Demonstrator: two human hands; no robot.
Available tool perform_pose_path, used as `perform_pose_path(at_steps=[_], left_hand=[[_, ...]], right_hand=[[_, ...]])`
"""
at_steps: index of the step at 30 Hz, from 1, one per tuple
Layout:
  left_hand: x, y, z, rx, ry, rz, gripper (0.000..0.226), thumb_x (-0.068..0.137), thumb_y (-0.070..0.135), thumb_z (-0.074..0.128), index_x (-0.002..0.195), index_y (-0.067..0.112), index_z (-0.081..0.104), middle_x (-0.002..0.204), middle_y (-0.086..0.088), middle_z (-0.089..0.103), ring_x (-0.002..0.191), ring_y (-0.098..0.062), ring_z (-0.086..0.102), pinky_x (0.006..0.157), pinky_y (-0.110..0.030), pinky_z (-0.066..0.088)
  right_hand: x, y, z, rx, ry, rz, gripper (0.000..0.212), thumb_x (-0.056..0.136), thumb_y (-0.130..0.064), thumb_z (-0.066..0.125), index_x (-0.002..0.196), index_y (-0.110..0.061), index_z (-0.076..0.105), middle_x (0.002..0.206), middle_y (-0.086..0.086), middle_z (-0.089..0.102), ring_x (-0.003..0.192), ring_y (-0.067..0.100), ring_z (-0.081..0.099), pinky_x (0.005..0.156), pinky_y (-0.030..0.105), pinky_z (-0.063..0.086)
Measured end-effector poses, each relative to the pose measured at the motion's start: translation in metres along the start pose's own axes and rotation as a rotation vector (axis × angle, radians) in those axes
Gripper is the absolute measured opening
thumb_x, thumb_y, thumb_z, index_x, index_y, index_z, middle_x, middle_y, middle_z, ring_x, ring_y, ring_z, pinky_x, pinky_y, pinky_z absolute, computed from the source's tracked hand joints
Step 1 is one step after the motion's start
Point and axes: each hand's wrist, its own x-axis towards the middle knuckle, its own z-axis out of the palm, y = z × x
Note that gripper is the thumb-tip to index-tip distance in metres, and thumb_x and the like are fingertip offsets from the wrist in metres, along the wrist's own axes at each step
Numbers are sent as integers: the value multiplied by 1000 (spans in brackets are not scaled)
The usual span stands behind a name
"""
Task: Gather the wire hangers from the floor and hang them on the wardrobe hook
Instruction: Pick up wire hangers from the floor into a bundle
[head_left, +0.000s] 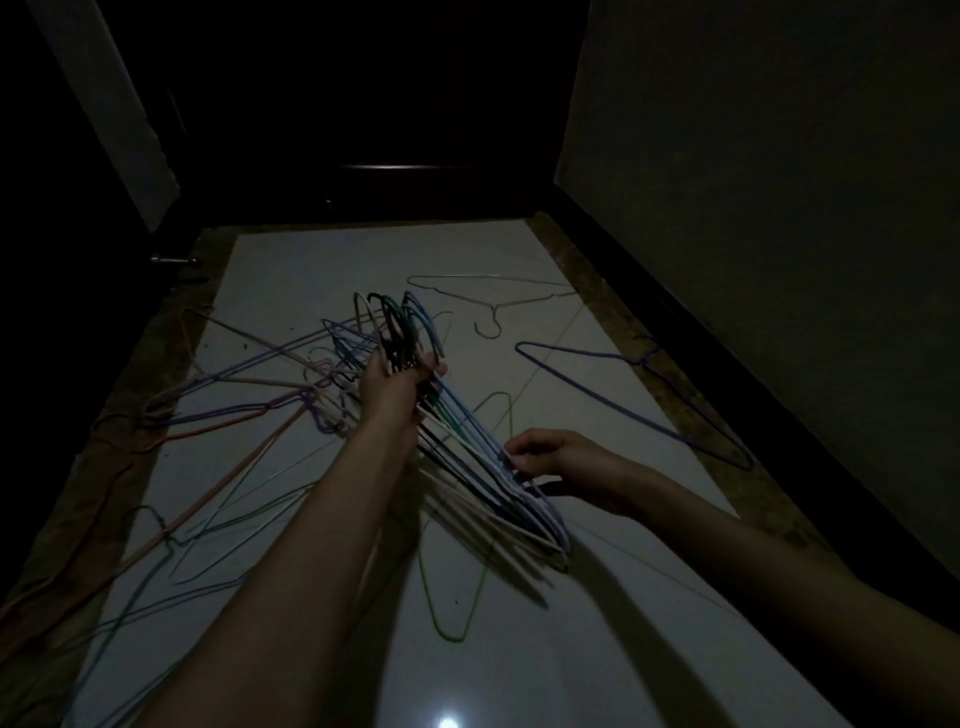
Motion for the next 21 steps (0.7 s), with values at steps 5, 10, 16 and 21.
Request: perform_pose_path(at_steps=[5, 10, 16, 21], left_hand=[[10, -19, 0, 87, 14, 17, 39, 86, -3, 60, 124, 4, 55, 94, -5, 64, 82, -17, 62, 76, -33, 52], [12, -30, 5, 65, 23, -2, 36, 86, -8, 56, 121, 1, 56, 85, -5, 64, 75, -14, 61, 71, -29, 52], [12, -31, 5, 124, 46, 30, 35, 85, -10, 55, 117, 4, 57, 84, -5, 64, 74, -14, 61, 69, -27, 51], [9, -19, -5, 166, 90, 1, 38, 86, -9, 56, 121, 5, 56, 102, -12, 63, 75, -15, 60, 57, -23, 50]], right_hand=[[-1, 8, -9, -9, 5, 25, 14, 94, -13, 52, 97, -12, 65, 103, 3, 65, 100, 19, 60, 84, 28, 51], [1, 18, -16, -21, 55, 36, 13, 94, -15, 53, 97, -15, 65, 100, 1, 65, 96, 17, 60, 85, 29, 49], [8, 28, -15, 4, 109, 52, 14, 94, -14, 53, 100, -14, 65, 99, 1, 64, 88, 14, 61, 75, 22, 52], [20, 34, 5, -27, 81, 71, 12, 94, -15, 53, 98, -15, 65, 101, 3, 64, 88, 15, 61, 76, 22, 50]])
